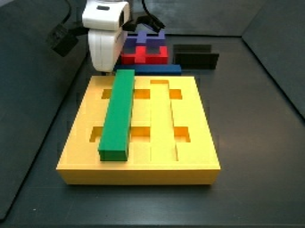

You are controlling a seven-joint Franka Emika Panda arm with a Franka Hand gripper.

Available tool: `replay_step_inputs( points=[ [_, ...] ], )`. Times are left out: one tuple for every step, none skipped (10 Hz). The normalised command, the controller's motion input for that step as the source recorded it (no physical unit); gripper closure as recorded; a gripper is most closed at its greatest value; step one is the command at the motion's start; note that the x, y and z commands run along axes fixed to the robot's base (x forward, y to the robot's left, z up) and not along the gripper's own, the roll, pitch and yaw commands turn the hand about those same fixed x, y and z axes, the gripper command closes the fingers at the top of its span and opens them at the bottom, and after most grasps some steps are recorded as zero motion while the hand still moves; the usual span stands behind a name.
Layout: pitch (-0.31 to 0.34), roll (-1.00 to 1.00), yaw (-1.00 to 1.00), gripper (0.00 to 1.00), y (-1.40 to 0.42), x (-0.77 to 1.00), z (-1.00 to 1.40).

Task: Pick up the blue object. Move up. Move to above the board. Insert the blue object.
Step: Pick up the blue object.

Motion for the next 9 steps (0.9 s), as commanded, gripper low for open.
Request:
replay_step_inputs(
  points=[
    [0.0, 0.0, 0.0, 0.0, 0.0, 0.0, -0.22],
    [0.0, 0.0, 0.0, 0.0, 0.0, 0.0, -0.29],
    [0.0, 0.0, 0.0, 0.0, 0.0, 0.0, -0.28],
    [0.01, 0.0, 0.0, 0.0, 0.0, 0.0, 0.0],
    [0.019, 0.0, 0.0, 0.0, 0.0, 0.02, 0.0],
    [0.034, 0.0, 0.0, 0.0, 0.0, 0.04, 0.0],
    [0.059, -0.02, 0.0, 0.0, 0.02, 0.13, 0.09],
    [0.049, -0.04, 0.06, 0.0, 0.05, 0.16, 0.07],
    [0.041, -0.05, 0.08, 0.0, 0.05, 0.15, 0.11]
  ],
)
